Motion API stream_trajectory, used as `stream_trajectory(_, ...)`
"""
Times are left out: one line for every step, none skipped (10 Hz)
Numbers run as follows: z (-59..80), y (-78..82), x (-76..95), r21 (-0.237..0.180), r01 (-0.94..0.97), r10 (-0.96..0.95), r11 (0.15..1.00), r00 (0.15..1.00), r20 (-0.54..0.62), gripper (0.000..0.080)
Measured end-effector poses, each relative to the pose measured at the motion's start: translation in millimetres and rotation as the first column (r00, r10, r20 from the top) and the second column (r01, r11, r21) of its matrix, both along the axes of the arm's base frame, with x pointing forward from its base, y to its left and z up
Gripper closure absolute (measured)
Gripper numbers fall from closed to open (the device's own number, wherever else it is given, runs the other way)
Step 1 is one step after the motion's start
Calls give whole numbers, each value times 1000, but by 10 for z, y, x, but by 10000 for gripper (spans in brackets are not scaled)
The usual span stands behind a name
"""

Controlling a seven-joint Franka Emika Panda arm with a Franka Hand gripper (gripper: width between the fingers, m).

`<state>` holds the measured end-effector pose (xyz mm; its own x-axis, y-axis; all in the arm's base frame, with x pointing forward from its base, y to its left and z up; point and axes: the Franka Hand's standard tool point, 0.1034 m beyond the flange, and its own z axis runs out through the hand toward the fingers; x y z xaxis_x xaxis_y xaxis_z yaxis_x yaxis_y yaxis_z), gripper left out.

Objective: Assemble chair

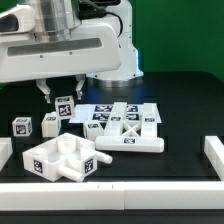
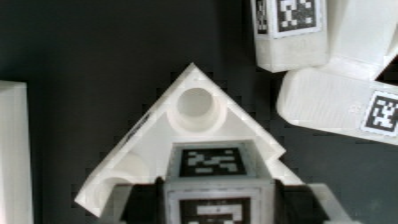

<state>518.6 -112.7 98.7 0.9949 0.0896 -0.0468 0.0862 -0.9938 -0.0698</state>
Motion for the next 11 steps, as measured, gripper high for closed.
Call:
stream_trajectory(-1,0,-2,0,0,0,1000,1000,0,521)
stream_trajectory(-8,4,-19,2,10,-10,1000,1000,-3,521)
stream_trajectory(-55,16,-146,7,44,-44,999,999,-23,521)
stream_trajectory(-96,39,-297,9,55,-54,998,998,-38,521)
stream_trajectory(-150,78,-435,-4,71,-71,997,997,-12,521)
stream_trajectory(-241,95,-600,-10,76,-76,997,997,-15,521)
stream_trajectory(-221,95,-563,-5,75,-75,997,997,-21,521)
stream_trajectory(-207,90,-533,-6,74,-75,997,997,-15,521)
stream_trajectory(-220,92,-551,-6,75,-75,997,997,-19,521)
stream_trajectory(-229,87,-558,-10,85,-85,996,996,-12,521)
stream_trajectory(-319,65,-706,-25,105,-105,994,994,-3,521)
